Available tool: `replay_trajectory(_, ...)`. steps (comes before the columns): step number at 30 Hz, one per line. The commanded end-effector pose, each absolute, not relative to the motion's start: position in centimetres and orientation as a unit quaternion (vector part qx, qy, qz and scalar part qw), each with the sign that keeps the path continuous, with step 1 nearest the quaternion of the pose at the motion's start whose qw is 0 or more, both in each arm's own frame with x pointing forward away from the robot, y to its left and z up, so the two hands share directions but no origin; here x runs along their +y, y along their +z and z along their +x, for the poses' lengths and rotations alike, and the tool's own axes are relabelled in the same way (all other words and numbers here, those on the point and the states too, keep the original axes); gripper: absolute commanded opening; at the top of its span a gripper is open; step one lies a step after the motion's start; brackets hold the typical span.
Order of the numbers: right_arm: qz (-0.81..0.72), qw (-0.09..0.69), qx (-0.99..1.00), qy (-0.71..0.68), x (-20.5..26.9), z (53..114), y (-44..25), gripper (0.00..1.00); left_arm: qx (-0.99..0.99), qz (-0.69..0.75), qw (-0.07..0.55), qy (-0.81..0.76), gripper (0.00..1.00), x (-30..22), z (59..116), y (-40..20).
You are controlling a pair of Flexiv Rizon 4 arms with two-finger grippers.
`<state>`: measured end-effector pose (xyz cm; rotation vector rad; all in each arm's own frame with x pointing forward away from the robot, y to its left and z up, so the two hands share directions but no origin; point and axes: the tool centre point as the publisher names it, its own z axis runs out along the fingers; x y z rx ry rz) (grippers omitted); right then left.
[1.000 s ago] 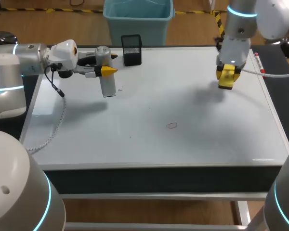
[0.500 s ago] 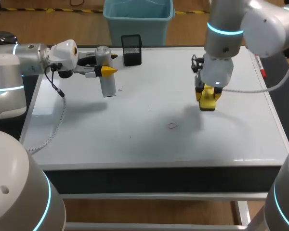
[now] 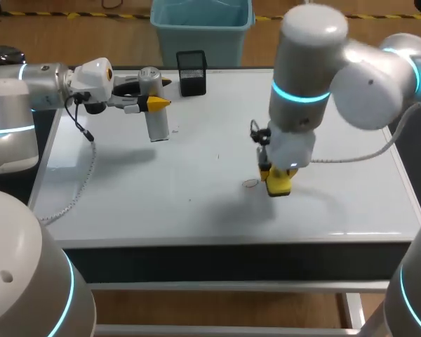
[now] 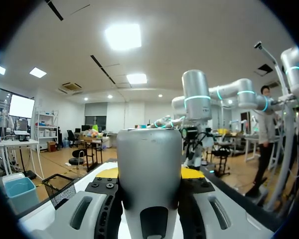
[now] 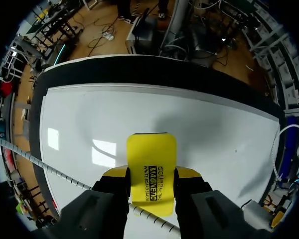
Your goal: Pick up the inspection probe, press it on each red-marked spot on the whiteboard one by one, put down the probe, pick up the eraser, and wipe off all the red marks.
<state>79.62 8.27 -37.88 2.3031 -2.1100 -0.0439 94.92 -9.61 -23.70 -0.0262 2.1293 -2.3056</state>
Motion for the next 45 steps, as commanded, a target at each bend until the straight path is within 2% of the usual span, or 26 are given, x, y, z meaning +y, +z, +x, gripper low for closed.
replay_trajectory(1,0.741,0.007,-0.671,0.001,9.9,79.6,-39.0,0.00,0.679,-0.009,0.002,-0.734,0.00,-9.7,94.9,-23.5)
replay_trajectory(16,0.778,0.026,-0.628,-0.003,13.2,79.5,-40.8,0.00,0.679,-0.009,0.002,-0.734,0.00,-9.7,94.9,-23.5)
replay_trajectory(45,0.801,0.054,-0.596,-0.018,13.7,80.5,-43.7,0.00,0.679,-0.009,0.002,-0.734,0.00,-9.7,94.9,-23.5)
